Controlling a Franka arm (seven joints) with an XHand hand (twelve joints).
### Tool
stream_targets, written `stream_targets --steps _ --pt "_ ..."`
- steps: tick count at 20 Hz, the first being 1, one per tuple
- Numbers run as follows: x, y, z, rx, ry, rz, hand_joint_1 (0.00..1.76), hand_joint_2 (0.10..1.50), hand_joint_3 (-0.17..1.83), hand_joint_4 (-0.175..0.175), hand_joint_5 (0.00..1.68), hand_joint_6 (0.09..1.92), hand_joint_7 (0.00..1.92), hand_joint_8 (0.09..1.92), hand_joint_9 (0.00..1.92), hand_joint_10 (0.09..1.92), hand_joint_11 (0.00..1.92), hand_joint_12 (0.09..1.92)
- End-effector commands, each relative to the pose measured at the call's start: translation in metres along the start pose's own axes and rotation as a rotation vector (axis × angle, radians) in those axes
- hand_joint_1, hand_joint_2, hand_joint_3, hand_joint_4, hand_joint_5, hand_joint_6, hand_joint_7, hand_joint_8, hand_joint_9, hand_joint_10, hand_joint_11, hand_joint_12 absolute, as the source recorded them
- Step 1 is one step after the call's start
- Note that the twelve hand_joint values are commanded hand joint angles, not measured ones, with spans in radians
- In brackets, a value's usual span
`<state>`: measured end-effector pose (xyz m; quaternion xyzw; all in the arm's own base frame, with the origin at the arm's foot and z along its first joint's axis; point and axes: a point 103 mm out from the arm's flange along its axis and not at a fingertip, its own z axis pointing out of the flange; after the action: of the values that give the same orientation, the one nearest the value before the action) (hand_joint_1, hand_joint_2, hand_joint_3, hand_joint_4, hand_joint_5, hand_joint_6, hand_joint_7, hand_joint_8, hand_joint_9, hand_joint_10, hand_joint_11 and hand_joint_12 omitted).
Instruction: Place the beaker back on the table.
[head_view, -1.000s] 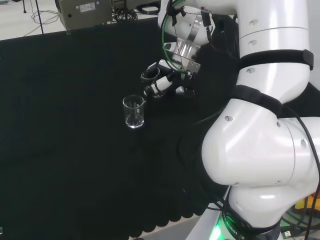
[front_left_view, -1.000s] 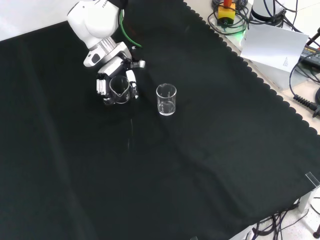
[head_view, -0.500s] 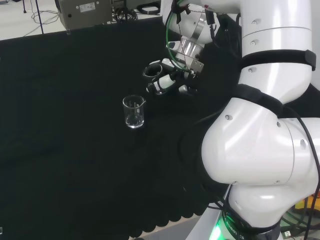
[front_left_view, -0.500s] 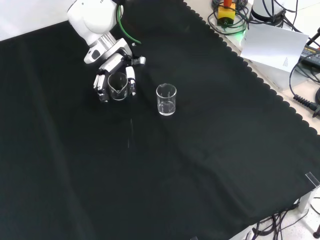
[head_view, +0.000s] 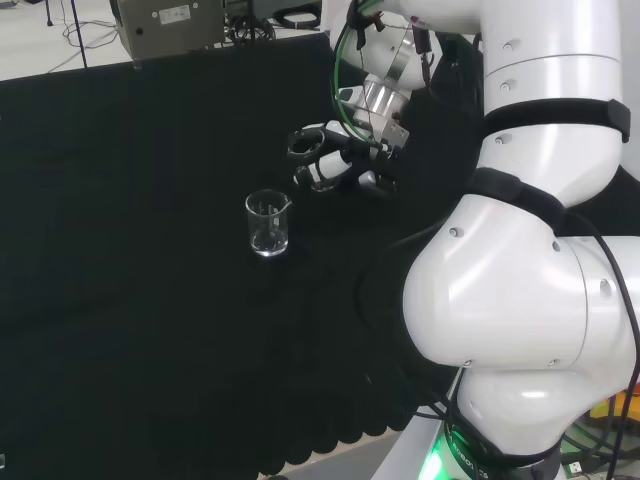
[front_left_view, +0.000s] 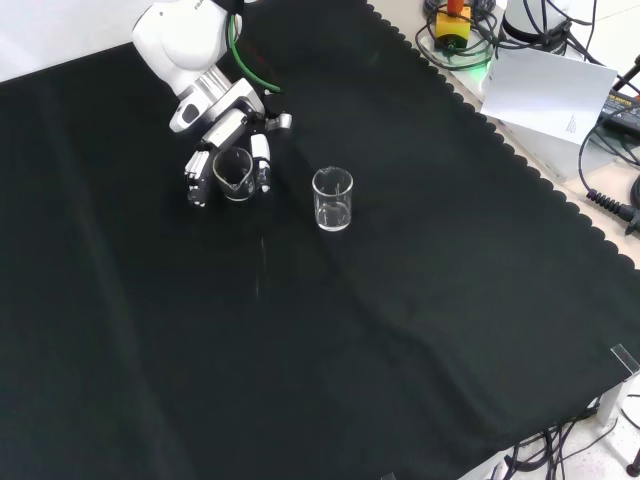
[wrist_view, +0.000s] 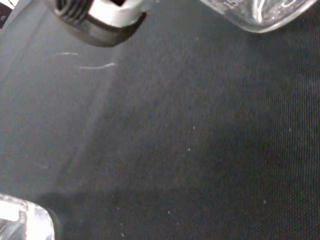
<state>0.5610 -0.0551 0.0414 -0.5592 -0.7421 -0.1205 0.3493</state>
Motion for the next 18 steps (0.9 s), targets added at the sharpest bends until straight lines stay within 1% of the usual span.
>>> stream_targets --steps 1,2,4,5,9,10,15,18 --pt "-0.006 -0.002 0.006 0.049 0.053 0.020 0.67 0.96 -0.17 0.002 0.22 0.13 0.05 0.45 0.42 0.09 0.02 1.32" --pt "-0.007 -0.003 0.004 0.049 0.061 0.013 0.66 0.96 -0.17 0.005 0.20 0.10 0.02 0.41 0.39 0.09 0.01 1.31" --pt "-0.006 -0.004 0.000 0.035 0.078 -0.009 0.61 0.94 -0.17 0.017 0.10 0.09 0.00 0.17 0.28 0.09 0.00 1.18" --pt "-0.005 -0.005 0.000 0.028 0.084 -0.025 0.59 0.93 -0.17 0.022 0.08 0.09 0.00 0.09 0.23 0.09 0.00 1.13" --pt "-0.002 -0.012 -0.007 0.003 0.074 -0.087 0.54 0.89 -0.17 0.039 0.01 0.09 0.00 0.09 0.15 0.09 0.00 1.03" --pt "-0.001 -0.015 -0.009 0.002 0.069 -0.095 0.53 0.89 -0.17 0.040 0.01 0.09 0.00 0.09 0.14 0.09 0.00 1.03" --pt "0.001 -0.025 -0.014 -0.001 0.019 -0.099 0.51 0.84 -0.17 0.048 0.00 0.09 0.00 0.09 0.12 0.09 0.00 1.00" --pt "0.004 -0.032 -0.020 -0.028 -0.002 -0.097 0.52 0.83 -0.17 0.048 0.00 0.09 0.00 0.09 0.11 0.09 0.00 0.99"
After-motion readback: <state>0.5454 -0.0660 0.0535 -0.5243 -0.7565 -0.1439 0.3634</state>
